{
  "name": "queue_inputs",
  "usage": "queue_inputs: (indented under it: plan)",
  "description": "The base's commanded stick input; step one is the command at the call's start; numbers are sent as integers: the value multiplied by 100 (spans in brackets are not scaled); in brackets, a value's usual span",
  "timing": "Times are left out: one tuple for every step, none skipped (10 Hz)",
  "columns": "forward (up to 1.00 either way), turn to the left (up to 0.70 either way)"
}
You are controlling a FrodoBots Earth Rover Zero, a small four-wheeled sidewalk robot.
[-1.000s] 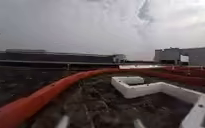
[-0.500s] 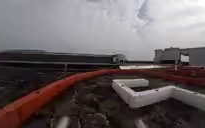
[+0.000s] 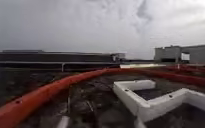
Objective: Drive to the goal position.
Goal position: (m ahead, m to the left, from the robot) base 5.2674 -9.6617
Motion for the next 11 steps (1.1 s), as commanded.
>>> queue_inputs:
  plan:
    - [70, 0]
    - [70, 0]
    - [70, 0]
    - [70, 0]
    - [70, 0]
    - [70, 0]
    - [70, 0]
    - [70, 0]
    - [70, 0]
    - [70, 0]
    - [70, 0]
